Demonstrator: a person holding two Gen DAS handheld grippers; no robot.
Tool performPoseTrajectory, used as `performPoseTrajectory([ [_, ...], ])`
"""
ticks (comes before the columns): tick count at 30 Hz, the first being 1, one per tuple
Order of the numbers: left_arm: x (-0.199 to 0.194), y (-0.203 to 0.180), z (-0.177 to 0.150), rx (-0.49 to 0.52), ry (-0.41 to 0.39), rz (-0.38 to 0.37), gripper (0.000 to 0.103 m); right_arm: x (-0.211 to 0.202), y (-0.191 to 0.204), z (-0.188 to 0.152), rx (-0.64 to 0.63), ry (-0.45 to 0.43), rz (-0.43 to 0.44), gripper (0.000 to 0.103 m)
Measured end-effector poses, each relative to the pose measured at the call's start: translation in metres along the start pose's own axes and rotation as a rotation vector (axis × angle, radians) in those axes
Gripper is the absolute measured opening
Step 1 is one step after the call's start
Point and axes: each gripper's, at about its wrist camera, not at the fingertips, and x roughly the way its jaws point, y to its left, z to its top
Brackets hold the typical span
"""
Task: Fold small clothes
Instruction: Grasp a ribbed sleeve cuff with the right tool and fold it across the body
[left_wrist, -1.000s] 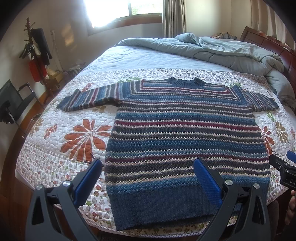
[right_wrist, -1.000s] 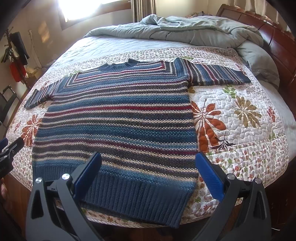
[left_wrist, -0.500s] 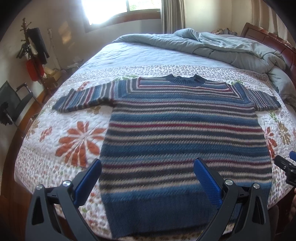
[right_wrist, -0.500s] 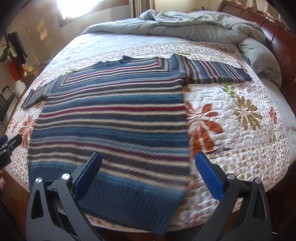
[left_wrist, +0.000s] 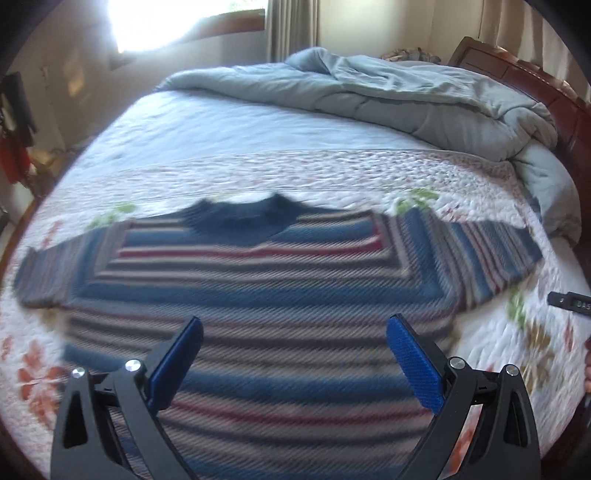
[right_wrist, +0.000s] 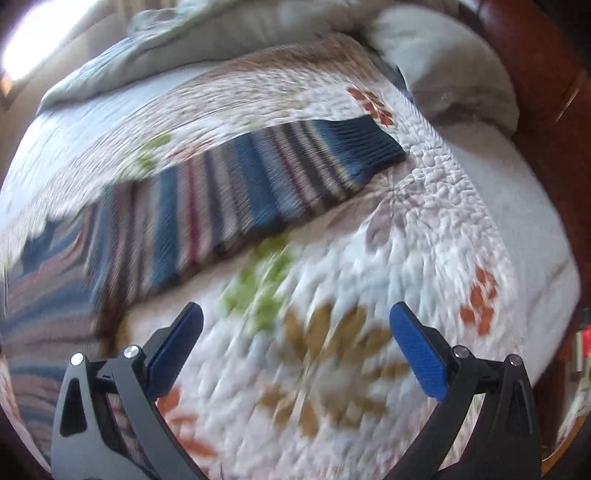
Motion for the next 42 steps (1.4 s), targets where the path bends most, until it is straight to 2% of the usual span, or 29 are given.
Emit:
performPoseTrajectory([
  [4, 0.051, -0.045, 0.023, -0.003, 0.051, 0.001, 0.099, 0.049, -0.029, 0.042, 0.037, 0.053, 0.032, 0.1],
  [9, 0.095, -0.085, 0.036, 0.032, 0.067, 0.02, 0.099, 0.088, -0.051, 0.067, 0.085, 0.089, 0.08, 0.1],
  [12, 0.109, -0.096, 0.04, 0.043, 0.064, 0.033, 0.099, 0.105, -0.063, 0.08, 0.116, 0.085, 0.104, 0.1],
  [18, 0.119, -0.091, 0.039, 0.056, 0.045, 0.057, 0.099, 0.127, -0.073, 0.104, 0.184, 0.082, 0.139, 0.1],
  [20, 0.119, -0.083, 0.038, 0.055, 0.042, 0.067, 0.099, 0.128, -0.074, 0.109, 0.2, 0.051, 0.123, 0.092],
  [22, 0.12, -0.075, 0.037, 0.053, 0.047, 0.078, 0.099, 0.125, -0.072, 0.111, 0.209, 0.025, 0.08, 0.055],
  [23, 0.121, -0.071, 0.037, 0.051, 0.05, 0.082, 0.099, 0.122, -0.071, 0.111, 0.205, 0.016, 0.095, 0.041],
  [24, 0.121, -0.068, 0.036, 0.047, 0.052, 0.086, 0.099, 0.118, -0.071, 0.112, 0.207, 0.015, 0.135, 0.017],
  [25, 0.12, -0.062, 0.036, 0.039, 0.056, 0.089, 0.099, 0.115, -0.073, 0.11, 0.22, 0.017, 0.169, 0.012],
  [29, 0.114, -0.044, 0.033, 0.023, 0.062, 0.096, 0.099, 0.078, -0.082, 0.102, 0.236, -0.023, 0.201, 0.011],
  [31, 0.107, -0.037, 0.031, 0.025, 0.038, 0.108, 0.099, 0.056, -0.098, 0.095, 0.254, -0.068, 0.212, 0.011],
  [32, 0.105, -0.036, 0.03, 0.028, 0.028, 0.117, 0.099, 0.058, -0.106, 0.095, 0.274, -0.07, 0.211, 0.011],
  [33, 0.105, -0.035, 0.029, 0.034, 0.029, 0.129, 0.099, 0.062, -0.108, 0.092, 0.288, -0.051, 0.205, 0.011],
  [35, 0.11, -0.035, 0.026, 0.034, 0.064, 0.12, 0.099, 0.086, -0.109, 0.08, 0.275, 0.049, 0.141, 0.011],
  [37, 0.112, -0.033, 0.023, 0.028, 0.109, 0.098, 0.099, 0.098, -0.103, 0.073, 0.262, 0.063, 0.1, 0.011],
  [39, 0.103, -0.028, 0.021, 0.027, 0.104, 0.082, 0.099, 0.091, -0.092, 0.074, 0.244, 0.018, 0.075, 0.011],
  [42, 0.078, -0.008, 0.023, 0.057, 0.055, 0.092, 0.099, 0.058, -0.067, 0.081, 0.174, -0.078, 0.045, 0.011],
])
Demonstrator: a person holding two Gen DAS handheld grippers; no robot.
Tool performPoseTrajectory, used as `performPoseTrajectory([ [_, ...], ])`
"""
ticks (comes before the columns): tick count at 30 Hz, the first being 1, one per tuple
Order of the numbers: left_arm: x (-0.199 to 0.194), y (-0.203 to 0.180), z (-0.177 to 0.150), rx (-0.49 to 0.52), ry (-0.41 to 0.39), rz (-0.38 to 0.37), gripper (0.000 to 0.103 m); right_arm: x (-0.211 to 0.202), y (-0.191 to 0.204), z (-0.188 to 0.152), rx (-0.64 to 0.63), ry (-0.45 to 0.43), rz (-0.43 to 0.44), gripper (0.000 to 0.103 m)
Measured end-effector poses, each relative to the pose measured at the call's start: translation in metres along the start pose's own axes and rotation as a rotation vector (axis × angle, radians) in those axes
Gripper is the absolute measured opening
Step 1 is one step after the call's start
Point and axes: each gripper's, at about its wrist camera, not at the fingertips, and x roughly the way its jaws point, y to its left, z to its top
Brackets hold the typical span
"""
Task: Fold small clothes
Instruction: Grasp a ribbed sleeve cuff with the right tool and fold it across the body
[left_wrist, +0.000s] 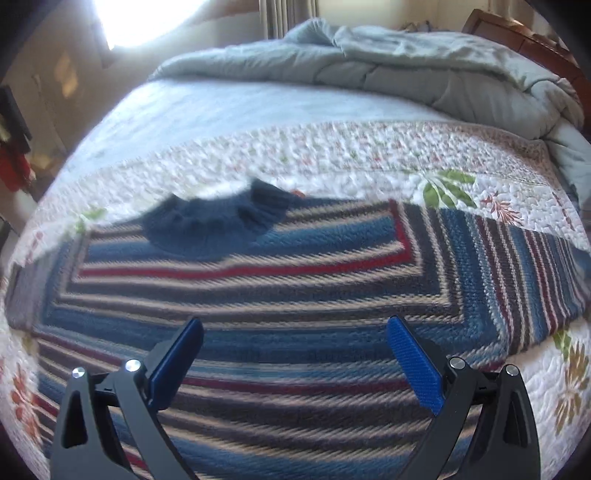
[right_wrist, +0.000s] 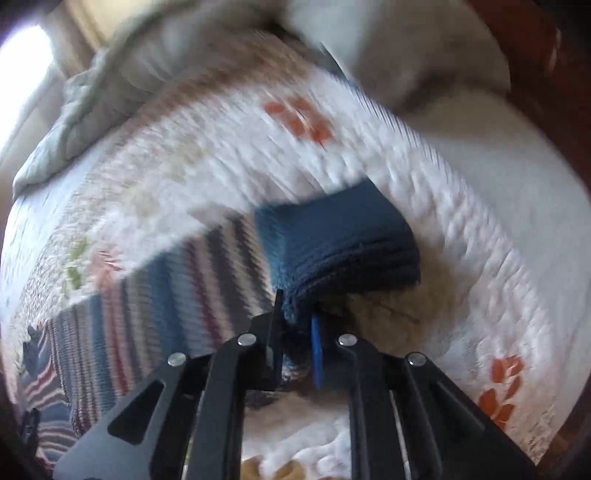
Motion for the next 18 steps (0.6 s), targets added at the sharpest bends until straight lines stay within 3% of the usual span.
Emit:
performPoseTrajectory([
  [3, -0.012, 0.03, -0.002, -0.015, -0.005, -0.001, 0.099, -0.041, 0.043, -0.001, -0.076, -0.08, 0.069, 0.011],
  [9, -0.026, 0.105, -0.015, -0.089, -0.008, 0.047, 0.099, -0.095, 0.184, -0.043, -0.352, -0.139, 0.2, 0.011],
  [12, -0.026, 0.139, -0.023, -0.121, 0.002, 0.073, 0.099, -0.091, 0.261, -0.078, -0.447, -0.103, 0.276, 0.011],
  [18, -0.023, 0.196, -0.038, -0.205, 0.012, 0.102, 0.099, -0.072, 0.353, -0.152, -0.588, -0.016, 0.322, 0.011],
])
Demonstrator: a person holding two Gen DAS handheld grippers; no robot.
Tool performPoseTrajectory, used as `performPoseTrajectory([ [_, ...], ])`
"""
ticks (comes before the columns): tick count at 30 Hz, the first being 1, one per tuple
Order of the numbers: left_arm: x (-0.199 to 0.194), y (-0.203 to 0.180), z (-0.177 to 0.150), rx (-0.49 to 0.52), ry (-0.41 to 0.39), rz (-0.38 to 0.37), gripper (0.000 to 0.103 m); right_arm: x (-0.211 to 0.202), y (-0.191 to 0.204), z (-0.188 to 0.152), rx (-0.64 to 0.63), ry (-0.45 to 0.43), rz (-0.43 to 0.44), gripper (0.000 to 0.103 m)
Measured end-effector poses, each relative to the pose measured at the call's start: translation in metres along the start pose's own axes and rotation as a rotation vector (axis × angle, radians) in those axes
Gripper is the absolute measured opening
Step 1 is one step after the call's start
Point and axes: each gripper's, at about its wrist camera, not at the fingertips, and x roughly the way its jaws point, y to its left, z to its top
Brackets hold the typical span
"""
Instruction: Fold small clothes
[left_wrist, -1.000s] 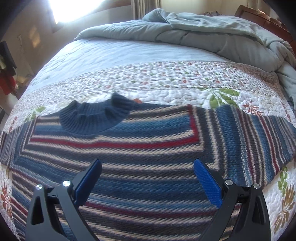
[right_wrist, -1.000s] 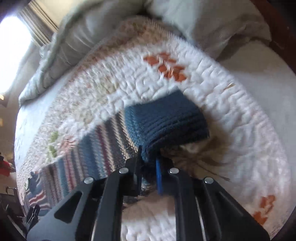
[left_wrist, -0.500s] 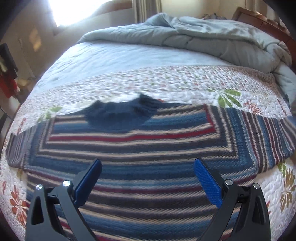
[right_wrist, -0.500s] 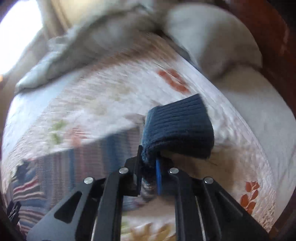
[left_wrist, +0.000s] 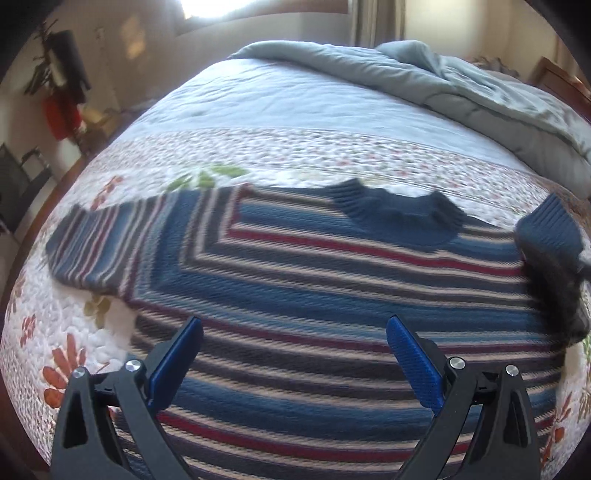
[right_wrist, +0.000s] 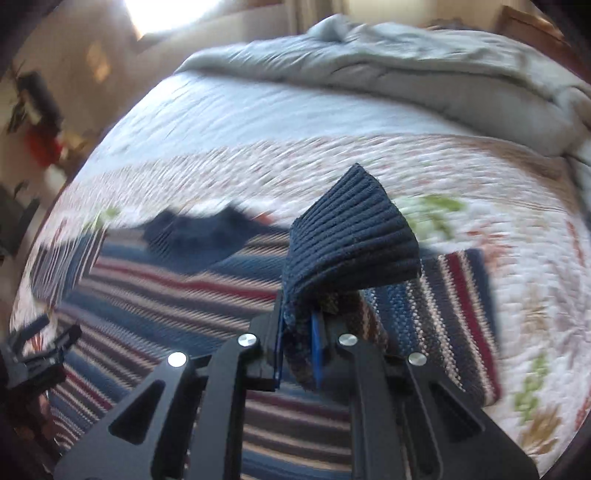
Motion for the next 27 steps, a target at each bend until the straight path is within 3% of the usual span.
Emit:
performPoseTrajectory([
  [2, 0.003, 0.009, -0.001, -0.013, 0.001, 0.009, 0.099, 0.017, 0.022, -0.008, -0.044, 0.047, 0.021, 0.015],
  [4, 0.006, 0.014, -0.001, -0.023, 0.01, 0.004, 0.099, 0.036, 0.04, -0.018, -0.071, 0.101, 0.058, 0.034],
  [6, 0.007, 0.016, -0.002, -0.026, 0.01, -0.002, 0.099, 0.038, 0.049, -0.029, -0.083, 0.145, 0.155, 0.045],
  [9, 0.009, 0.008, -0.002, -0.021, 0.016, -0.023, 0.099, 0.021, 0.036, -0.043, -0.055, 0.151, 0.3, 0.047],
  [13, 0.011, -0.022, -0.004, -0.003, 0.047, -0.109, 0.099, -0.006, 0.002, -0.053, -0.012, 0.101, 0.279, 0.048],
  [18, 0.028, -0.074, 0.001, -0.012, 0.143, -0.265, 0.099, -0.029, -0.054, -0.07, 0.067, 0.068, 0.253, 0.05],
  [21, 0.046, -0.103, 0.002, -0.015, 0.235, -0.362, 0.091, -0.038, -0.076, -0.091, 0.077, 0.045, 0.23, 0.05],
  [24, 0.064, -0.119, 0.0, -0.053, 0.311, -0.407, 0.082, -0.039, -0.086, -0.107, 0.072, 0.027, 0.227, 0.05],
  [27, 0.069, -0.124, 0.001, -0.069, 0.303, -0.404, 0.069, -0.039, -0.089, -0.12, 0.064, 0.004, 0.229, 0.051],
])
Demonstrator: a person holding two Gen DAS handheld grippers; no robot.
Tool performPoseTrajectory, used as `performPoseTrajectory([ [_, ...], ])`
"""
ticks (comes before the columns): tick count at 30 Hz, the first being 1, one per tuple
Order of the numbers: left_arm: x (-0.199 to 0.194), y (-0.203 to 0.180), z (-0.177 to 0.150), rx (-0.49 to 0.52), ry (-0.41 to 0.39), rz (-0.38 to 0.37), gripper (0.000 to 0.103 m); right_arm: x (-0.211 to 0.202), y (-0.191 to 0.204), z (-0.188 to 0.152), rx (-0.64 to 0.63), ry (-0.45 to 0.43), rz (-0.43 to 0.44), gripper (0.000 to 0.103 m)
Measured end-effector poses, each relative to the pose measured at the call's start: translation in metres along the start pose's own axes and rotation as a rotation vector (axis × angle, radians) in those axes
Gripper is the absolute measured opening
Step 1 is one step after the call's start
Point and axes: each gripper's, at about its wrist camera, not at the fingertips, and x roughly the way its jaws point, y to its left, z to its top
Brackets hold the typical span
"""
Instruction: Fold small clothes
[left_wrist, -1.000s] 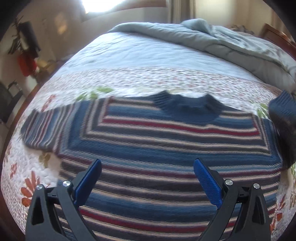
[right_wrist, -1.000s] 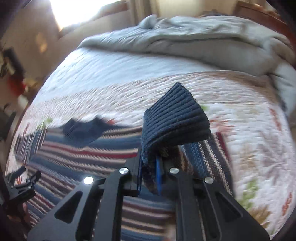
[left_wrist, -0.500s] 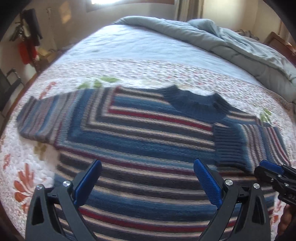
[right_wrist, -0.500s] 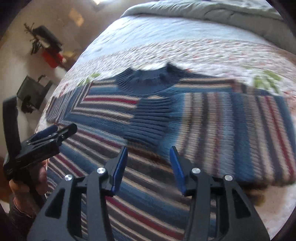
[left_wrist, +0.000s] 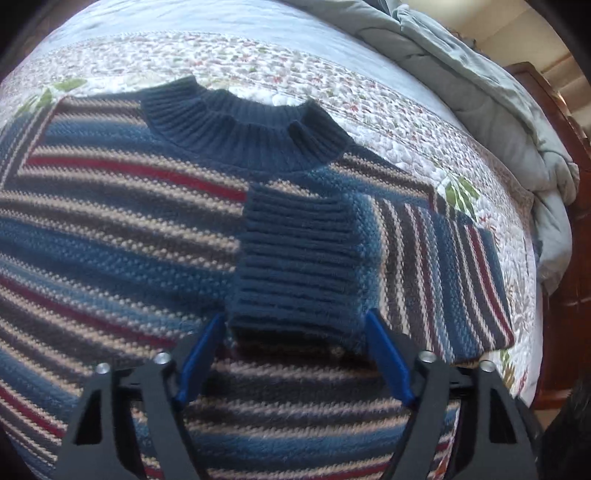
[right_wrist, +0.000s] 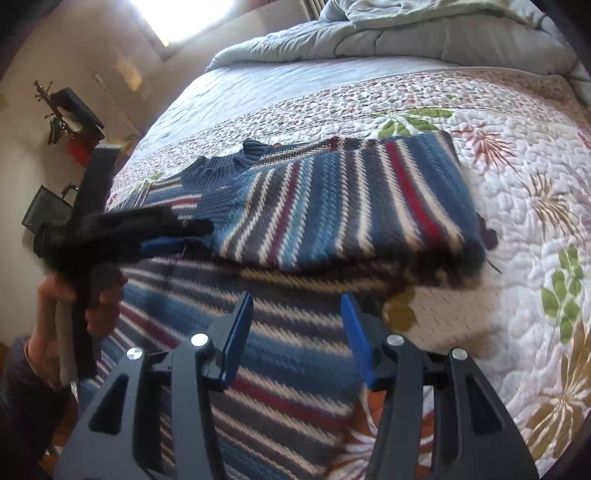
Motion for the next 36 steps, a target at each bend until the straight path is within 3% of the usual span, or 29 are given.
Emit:
performPoseTrajectory([
  [2, 0.0, -0.006, 0.001, 0.012, -0.019, 0.018, 0.054, -0.002, -0.002, -0.009, -0.007, -0.013, -0.008, 0.051],
  [4, 0.001, -0.009, 0.004, 0.004, -0.01, -0.012, 0.037, -0.003, -0.006, -0.015, -0.001, -0.018, -0.009, 0.051],
  [6, 0.0, -0.011, 0.007, -0.015, -0.004, -0.045, 0.027, -0.003, -0.008, -0.021, 0.002, -0.02, -0.01, 0.051],
  [8, -0.003, -0.017, 0.009, -0.006, -0.024, -0.058, 0.01, -0.003, -0.008, -0.025, -0.003, -0.024, -0.023, 0.051],
  [9, -0.008, -0.018, 0.009, -0.005, -0.039, -0.063, 0.008, -0.004, -0.008, -0.026, -0.008, -0.025, -0.029, 0.051],
  [14, -0.052, -0.008, 0.025, -0.028, -0.172, -0.062, 0.008, -0.015, -0.009, -0.031, -0.015, -0.043, -0.069, 0.053],
  [17, -0.087, 0.015, 0.038, -0.011, -0.273, 0.011, 0.008, -0.02, -0.016, -0.028, 0.008, -0.059, -0.101, 0.054],
  [19, -0.098, 0.035, 0.044, -0.011, -0.298, 0.063, 0.008, -0.02, -0.022, -0.023, 0.047, -0.06, -0.096, 0.054],
  [23, -0.095, 0.083, 0.051, -0.053, -0.285, 0.144, 0.008, -0.009, -0.034, -0.006, 0.142, -0.04, -0.037, 0.06],
  [27, -0.074, 0.116, 0.047, -0.095, -0.233, 0.131, 0.008, 0.015, -0.041, 0.016, 0.198, 0.011, -0.011, 0.062],
  [33, -0.05, 0.129, 0.041, -0.104, -0.213, 0.14, 0.008, 0.06, -0.058, 0.048, 0.343, 0.123, 0.104, 0.066],
  [35, -0.05, 0.129, 0.039, -0.095, -0.219, 0.144, 0.008, 0.07, -0.061, 0.057, 0.369, 0.148, 0.133, 0.059],
  [36, -0.05, 0.129, 0.038, -0.093, -0.222, 0.144, 0.008, 0.073, -0.06, 0.061, 0.367, 0.159, 0.153, 0.036],
])
